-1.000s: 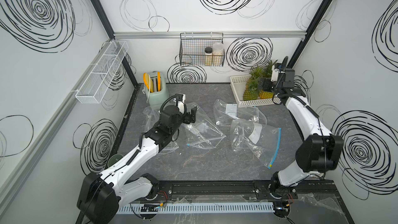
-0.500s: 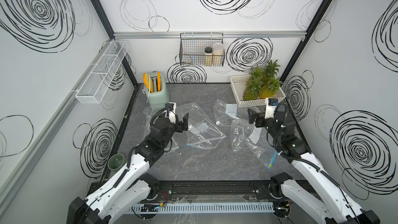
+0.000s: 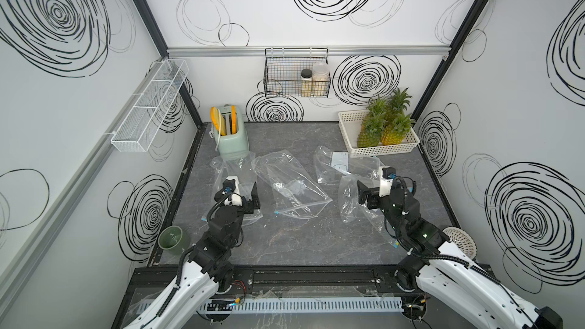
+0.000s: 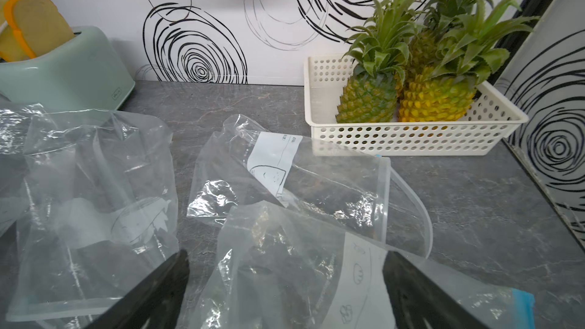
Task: Open the zip-top bag and take out the pineapple
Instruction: Reset both arms
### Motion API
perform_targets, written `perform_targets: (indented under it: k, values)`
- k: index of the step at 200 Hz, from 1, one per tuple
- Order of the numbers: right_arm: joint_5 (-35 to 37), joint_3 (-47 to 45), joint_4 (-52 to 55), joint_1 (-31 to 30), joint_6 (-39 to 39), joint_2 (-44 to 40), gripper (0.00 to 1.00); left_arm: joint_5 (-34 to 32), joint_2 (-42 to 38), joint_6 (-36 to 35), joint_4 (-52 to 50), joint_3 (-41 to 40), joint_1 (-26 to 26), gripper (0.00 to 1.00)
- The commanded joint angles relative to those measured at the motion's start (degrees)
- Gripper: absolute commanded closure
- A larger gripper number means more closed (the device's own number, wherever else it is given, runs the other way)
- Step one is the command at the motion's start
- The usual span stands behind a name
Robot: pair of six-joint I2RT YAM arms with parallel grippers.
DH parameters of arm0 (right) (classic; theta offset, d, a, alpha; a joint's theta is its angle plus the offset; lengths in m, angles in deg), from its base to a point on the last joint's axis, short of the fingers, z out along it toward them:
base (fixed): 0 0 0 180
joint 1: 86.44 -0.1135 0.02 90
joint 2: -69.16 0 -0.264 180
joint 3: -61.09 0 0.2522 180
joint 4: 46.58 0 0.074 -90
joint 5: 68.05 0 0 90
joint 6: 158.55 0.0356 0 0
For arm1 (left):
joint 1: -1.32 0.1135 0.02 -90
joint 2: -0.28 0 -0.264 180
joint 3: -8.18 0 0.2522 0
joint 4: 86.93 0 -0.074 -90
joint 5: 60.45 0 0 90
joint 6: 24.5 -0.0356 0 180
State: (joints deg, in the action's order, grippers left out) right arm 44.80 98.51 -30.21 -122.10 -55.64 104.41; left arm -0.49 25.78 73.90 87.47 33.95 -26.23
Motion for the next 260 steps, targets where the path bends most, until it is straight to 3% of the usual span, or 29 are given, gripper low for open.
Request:
perform_targets:
  k: [1, 47, 67, 143, 181, 260]
  values:
    - [2.97, -4.01, -6.19, -0.34, -5.14, -3.21, 0.02, -8.36, 2.05, -3.07, 11.42, -3.97, 2.46, 0.04]
    - [4.65, -10.41, -12.28, -0.2, -9.66, -8.3, 0.02, 5.45, 15.96, -0.49, 29.17, -7.52, 18.19, 0.04]
    - [5.82, -12.05, -14.25, -0.08, -9.78, -8.55, 0.02, 9.73, 22.0, -0.87, 38.22, -8.81, 22.05, 0.04]
    - [5.38, -13.71, -22.72, 5.38, -9.71, -2.77, 0.02, 13.71, 43.67, -7.65, 57.2, -4.35, 24.36, 0.04]
    - [2.1, -15.55, -26.06, 10.17, -8.63, -2.27, 0.02, 17.47, 44.73, -6.69, 53.69, -2.07, 26.32, 0.04]
    - [-0.41, -15.15, -29.59, 14.2, -9.91, 0.91, 0.02, 24.64, 48.79, -6.94, 61.09, -2.69, 25.09, 0.04]
